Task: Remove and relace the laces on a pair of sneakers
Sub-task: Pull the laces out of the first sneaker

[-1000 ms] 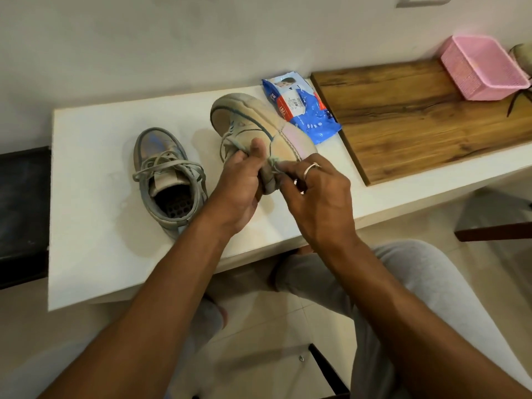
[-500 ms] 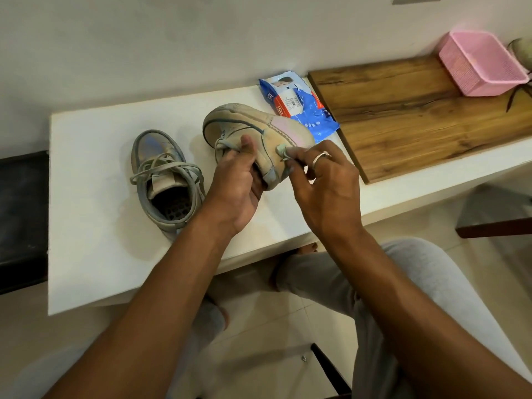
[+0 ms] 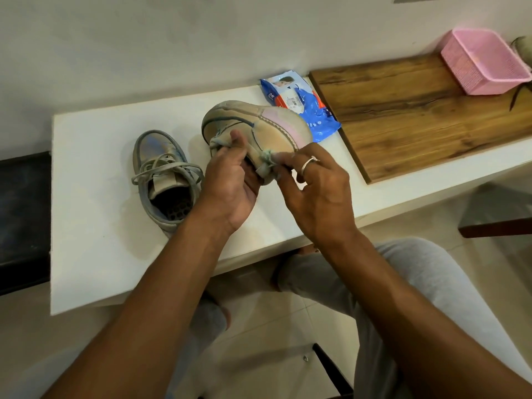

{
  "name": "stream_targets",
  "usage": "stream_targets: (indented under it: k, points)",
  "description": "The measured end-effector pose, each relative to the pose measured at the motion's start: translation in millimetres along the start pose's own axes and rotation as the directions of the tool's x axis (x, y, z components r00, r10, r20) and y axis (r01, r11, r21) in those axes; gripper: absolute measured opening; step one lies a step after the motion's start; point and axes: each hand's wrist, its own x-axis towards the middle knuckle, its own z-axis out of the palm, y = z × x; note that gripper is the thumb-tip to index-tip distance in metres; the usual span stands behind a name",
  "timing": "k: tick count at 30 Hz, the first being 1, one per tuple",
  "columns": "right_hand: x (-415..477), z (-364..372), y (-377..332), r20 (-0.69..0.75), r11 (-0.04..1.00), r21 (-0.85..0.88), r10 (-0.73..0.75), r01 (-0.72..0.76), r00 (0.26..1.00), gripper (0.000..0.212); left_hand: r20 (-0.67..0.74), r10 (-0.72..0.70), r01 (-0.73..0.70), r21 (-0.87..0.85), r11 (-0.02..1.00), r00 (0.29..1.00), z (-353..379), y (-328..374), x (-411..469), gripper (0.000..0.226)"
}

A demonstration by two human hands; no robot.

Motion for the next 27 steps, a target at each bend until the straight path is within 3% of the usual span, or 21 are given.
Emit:
stream_targets:
  k: [3,8,13,18,22,27]
  points:
    - [7,-6,7,-0.098,0.997,-0.030,0.064,-0.067,0.993,0.020,0.008,0.014,-0.014,-0.046,0.999,1.000,-1,-1,2,0.049]
    - [-5,3,-5,0.001,1.000,0.016,-0.019,0.019,1.000,0.018,0.004,-0.001,0.001,-0.043,0.999,1.000,-2,2,1,0.053]
    - [7,-5,4,-0.134,0.997,0.000,0.081,-0.081,0.988,0.017,0.013,0.009,-0.008,-0.109,0.994,1.000,-2,2,1,0.050]
    - [-1,2,-4,-0.061,0.999,0.040,0.010,-0.007,0.998,0.016,0.010,0.014,-0.014,-0.062,0.998,1.000,1,6,0,0.054]
    - [12,-5,6,-0.150,0.998,0.005,0.064,-0.064,0.987,0.016,0.011,0.033,-0.032,-0.120,0.992,0.999,1,6,-1,0.048]
    - [3,1,-4,-0.063,1.000,0.022,0.000,0.002,0.998,0.017,0.025,0.003,-0.001,-0.078,0.997,1.000,0,5,-2,0.054]
